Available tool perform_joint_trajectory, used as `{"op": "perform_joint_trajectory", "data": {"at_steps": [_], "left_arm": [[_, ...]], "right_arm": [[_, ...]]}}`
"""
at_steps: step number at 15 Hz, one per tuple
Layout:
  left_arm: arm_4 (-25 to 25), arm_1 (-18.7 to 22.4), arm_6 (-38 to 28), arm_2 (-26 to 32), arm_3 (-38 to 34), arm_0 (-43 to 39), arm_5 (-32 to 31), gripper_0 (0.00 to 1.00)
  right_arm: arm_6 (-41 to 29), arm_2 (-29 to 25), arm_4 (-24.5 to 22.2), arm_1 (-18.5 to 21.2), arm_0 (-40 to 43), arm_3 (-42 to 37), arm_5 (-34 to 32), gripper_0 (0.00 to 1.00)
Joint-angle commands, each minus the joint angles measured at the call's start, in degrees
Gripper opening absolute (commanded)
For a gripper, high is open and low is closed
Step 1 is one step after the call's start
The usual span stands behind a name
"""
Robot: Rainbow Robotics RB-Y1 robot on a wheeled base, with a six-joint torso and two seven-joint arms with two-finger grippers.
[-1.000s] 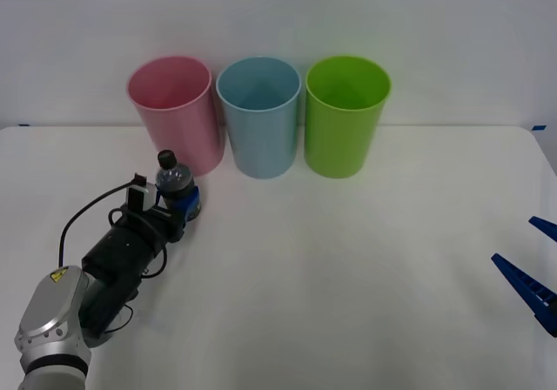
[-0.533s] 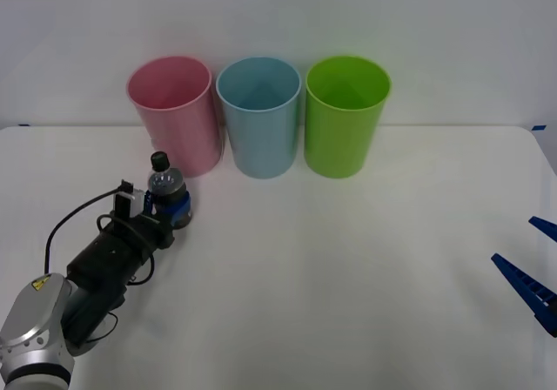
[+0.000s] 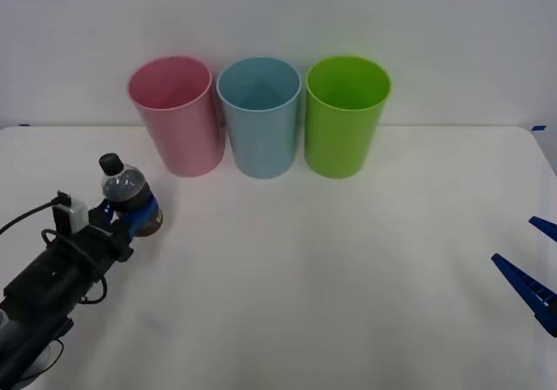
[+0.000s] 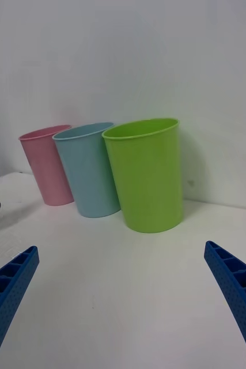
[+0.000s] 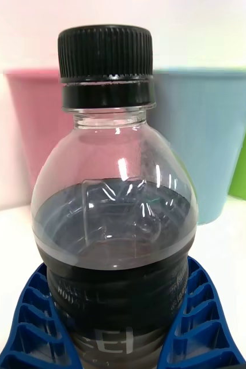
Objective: Grasp the object on the table and drop it into the matching bin: aluminum can to the light blue bin, PET bottle to the pink bin.
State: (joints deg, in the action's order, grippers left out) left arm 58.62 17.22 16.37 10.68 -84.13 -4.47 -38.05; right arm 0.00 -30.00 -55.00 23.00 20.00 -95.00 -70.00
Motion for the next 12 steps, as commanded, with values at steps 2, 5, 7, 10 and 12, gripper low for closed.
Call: {"op": "perform_joint_trajectory", "data": {"at_steps": [2,5,7,10,12], "left_arm": [[-4.6,3.5,-6.7,0.2,-10.7,-6.3,1.2,0.0],[-7.6,5.7,-12.0,1.6,-17.3,-8.3,2.4,0.0],[-8.2,7.0,-15.5,2.5,-21.3,-8.3,5.2,0.0],[-9.1,9.7,-20.5,2.3,-25.0,-6.2,10.5,0.0],[-9.1,11.1,-21.4,1.1,-24.9,-2.1,14.5,0.0]], "right_arm": [[0.0,0.0,0.0,0.0,0.0,0.0,0.0,1.0],[0.0,0.0,0.0,0.0,0.0,0.0,0.0,1.0],[0.0,0.0,0.0,0.0,0.0,0.0,0.0,1.0],[0.0,0.0,0.0,0.0,0.0,0.0,0.0,1.0],[0.0,0.0,0.0,0.0,0.0,0.0,0.0,1.0]]}}
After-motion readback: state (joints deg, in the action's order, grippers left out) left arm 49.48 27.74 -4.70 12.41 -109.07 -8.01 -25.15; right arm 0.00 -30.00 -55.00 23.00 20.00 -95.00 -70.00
